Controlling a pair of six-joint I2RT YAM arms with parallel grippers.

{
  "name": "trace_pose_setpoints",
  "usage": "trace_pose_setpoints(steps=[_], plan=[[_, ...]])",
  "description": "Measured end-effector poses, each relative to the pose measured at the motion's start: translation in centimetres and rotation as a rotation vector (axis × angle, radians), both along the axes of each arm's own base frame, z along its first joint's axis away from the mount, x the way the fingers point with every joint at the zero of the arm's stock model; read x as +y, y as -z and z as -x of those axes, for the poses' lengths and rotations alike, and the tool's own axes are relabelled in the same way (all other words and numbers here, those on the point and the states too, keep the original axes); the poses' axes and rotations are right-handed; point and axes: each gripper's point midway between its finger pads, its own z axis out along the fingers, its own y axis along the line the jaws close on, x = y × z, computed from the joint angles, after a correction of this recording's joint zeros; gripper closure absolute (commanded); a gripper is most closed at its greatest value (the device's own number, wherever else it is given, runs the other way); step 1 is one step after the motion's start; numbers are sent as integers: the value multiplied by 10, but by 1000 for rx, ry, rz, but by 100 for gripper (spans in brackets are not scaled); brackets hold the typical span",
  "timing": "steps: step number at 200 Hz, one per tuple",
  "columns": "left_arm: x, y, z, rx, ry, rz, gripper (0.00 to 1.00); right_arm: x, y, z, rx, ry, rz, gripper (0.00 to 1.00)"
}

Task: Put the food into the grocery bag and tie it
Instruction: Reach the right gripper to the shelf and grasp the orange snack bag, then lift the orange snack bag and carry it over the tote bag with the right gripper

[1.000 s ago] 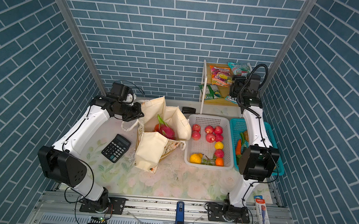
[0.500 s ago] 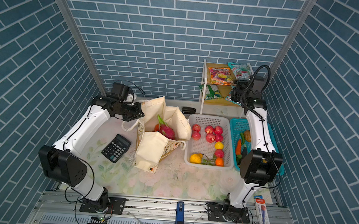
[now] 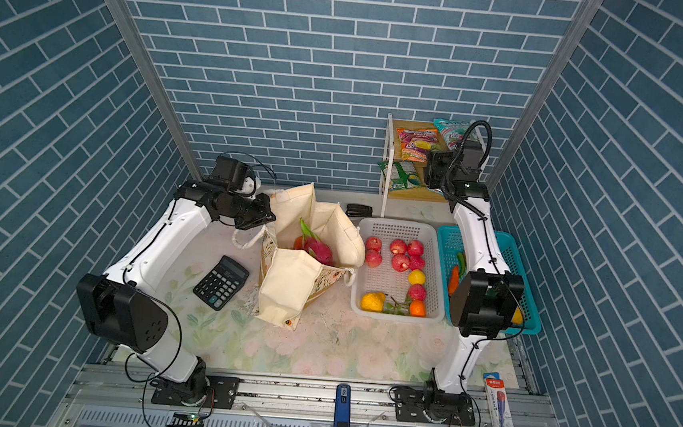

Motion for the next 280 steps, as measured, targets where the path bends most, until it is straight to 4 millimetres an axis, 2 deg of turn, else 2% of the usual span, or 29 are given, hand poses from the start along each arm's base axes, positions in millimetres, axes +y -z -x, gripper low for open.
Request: trace_pose_setpoints(steps=[40, 121, 164, 203, 231, 254, 280], plan=[[0, -1, 0, -1, 1, 0, 96, -3, -4, -4, -26, 20, 5, 68], [-1, -1, 1, 0, 3, 0, 96, -6, -8, -6, -64, 36, 8, 100], [-1, -1, 1, -2, 11, -2, 96, -4, -14, 5, -99, 12, 36, 100], [-2, -1, 2, -3, 21, 1, 96, 1, -37, 25, -186, -53, 131, 100], [-3, -1, 2, -3, 25, 3, 96, 8, -69, 43, -325, -123, 263, 100], [-3, -1, 2, -2, 26, 3, 96, 24, -99, 65, -465, -201, 377, 100], [-4, -1, 3, -1, 30, 5, 96, 45, -119, 90, -589, -303, 443, 100]])
